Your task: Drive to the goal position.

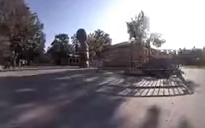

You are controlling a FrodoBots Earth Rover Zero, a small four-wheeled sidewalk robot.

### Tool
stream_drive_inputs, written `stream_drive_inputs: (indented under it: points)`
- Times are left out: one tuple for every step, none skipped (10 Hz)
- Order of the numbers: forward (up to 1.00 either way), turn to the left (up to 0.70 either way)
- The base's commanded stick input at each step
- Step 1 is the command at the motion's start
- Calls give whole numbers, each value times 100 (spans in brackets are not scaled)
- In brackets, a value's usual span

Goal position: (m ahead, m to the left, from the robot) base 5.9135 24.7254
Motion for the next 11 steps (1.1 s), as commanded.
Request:
stream_drive_inputs:
  points:
    - [60,0]
    - [60,0]
    - [60,0]
    - [60,0]
    - [60,0]
    - [60,0]
    - [60,0]
    - [60,0]
    - [60,0]
    - [60,0]
    - [60,0]
